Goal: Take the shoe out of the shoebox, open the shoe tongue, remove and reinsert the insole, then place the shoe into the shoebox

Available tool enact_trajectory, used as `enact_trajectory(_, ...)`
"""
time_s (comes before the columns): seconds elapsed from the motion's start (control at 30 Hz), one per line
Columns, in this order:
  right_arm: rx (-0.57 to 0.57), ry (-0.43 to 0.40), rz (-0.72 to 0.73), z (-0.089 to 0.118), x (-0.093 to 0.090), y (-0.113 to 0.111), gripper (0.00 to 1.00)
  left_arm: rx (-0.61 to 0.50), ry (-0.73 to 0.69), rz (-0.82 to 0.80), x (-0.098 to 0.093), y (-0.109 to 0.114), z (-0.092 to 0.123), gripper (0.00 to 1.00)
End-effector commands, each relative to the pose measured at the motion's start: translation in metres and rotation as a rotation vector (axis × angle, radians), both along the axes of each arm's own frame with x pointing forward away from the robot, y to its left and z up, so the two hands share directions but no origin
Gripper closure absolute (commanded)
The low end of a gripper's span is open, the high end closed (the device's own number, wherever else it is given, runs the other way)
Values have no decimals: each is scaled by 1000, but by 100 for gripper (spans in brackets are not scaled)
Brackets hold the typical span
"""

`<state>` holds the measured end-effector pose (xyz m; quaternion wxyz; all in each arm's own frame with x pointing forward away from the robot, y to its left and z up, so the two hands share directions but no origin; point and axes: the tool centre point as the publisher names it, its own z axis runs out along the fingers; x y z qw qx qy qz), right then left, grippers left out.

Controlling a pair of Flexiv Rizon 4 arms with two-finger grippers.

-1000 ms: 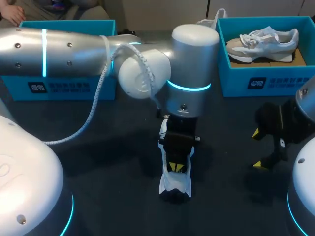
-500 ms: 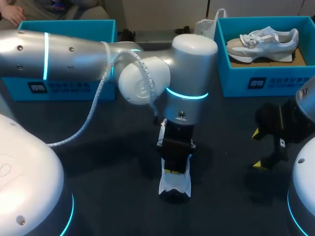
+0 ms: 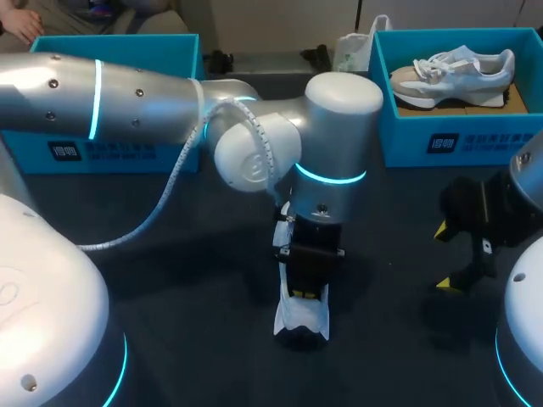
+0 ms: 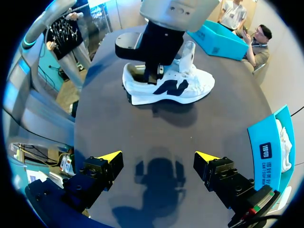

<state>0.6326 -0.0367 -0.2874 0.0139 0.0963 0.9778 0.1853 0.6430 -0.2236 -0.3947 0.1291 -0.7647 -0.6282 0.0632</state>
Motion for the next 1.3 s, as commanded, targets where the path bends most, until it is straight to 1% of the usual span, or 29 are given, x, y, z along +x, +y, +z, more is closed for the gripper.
enact_trajectory(0.03, -2, -2, -2, -1, -1, 0, 0, -1, -45, -8, 2, 12, 29, 100)
enact_trajectory(0.13, -2, -2, -2, -1, -1, 0, 0, 24, -79, -19, 5, 14, 37, 100)
enact_trajectory(0.27, -2, -2, -2, -1, -1, 0, 0, 83, -131, -35, 10, 18, 38, 100)
enact_trajectory(0.47, -2, -2, -2, -1, -1, 0, 0, 139, -163, -31, 13, 26, 23, 100)
enact_trajectory(0.73, -2, -2, -2, -1, -1, 0, 0, 163, -164, -13, 21, 27, 7, 100)
enact_trajectory(0.87, -2, -2, -2, -1, -1, 0, 0, 188, -171, -5, 22, 29, -6, 100)
enact_trajectory(1.1, -2, -2, -2, -1, -1, 0, 0, 149, -126, 33, 24, 27, -23, 100)
enact_trajectory(1.3, -2, -2, -2, -1, -1, 0, 0, 44, -70, 104, 28, 23, -26, 100)
